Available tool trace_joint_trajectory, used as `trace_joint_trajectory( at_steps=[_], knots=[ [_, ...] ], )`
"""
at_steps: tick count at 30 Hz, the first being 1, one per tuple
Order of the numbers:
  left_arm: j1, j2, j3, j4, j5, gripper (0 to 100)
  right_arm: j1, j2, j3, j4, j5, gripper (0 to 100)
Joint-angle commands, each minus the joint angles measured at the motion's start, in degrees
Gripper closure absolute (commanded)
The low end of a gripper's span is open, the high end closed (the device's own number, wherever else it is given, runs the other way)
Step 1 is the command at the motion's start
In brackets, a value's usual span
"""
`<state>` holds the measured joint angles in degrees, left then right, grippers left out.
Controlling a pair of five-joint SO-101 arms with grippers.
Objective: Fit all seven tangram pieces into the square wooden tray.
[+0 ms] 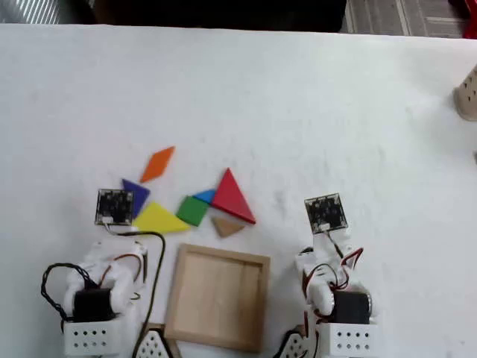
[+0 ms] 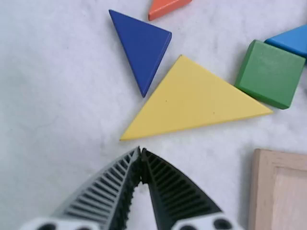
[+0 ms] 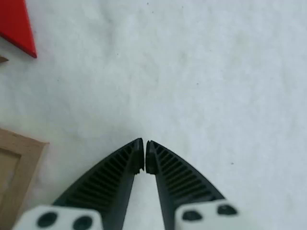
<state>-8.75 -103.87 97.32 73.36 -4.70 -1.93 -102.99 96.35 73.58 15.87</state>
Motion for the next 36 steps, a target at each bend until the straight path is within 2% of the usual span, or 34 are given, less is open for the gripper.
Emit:
trace_joint_trajectory(
  at_steps=[1,13,17,21,29,31,33,36],
  knots=[
    [-0.4,-0.7,-0.4,0.4,-0.5,98,-0.1,-0.2,0.5,-1.0,0.5,98.1],
    [-0.4,-0.7,-0.4,0.4,-0.5,98,-0.2,-0.2,0.5,-1.0,0.6,98.1],
    [-0.1,-0.7,-0.4,0.4,-0.6,98,-3.6,-0.2,0.5,-1.0,0.6,98.1],
    [0.0,-0.7,-0.4,0.2,-0.6,97,-4.0,-0.2,0.5,-1.0,0.6,98.1],
    [0.5,-0.7,-8.4,0.5,-0.7,97,5.7,-0.2,0.4,-1.0,0.7,98.1],
    [3.1,-0.7,-10.2,0.1,-0.8,95,6.7,-0.2,-0.1,-1.0,0.7,98.1],
    [6.8,-0.3,-12.7,1.5,-0.2,88,8.0,-0.2,-0.2,-1.0,0.7,98.1],
    [8.6,-0.3,-13.5,1.8,2.4,80,9.5,-0.2,-0.2,-1.1,0.7,98.1]
  ],
)
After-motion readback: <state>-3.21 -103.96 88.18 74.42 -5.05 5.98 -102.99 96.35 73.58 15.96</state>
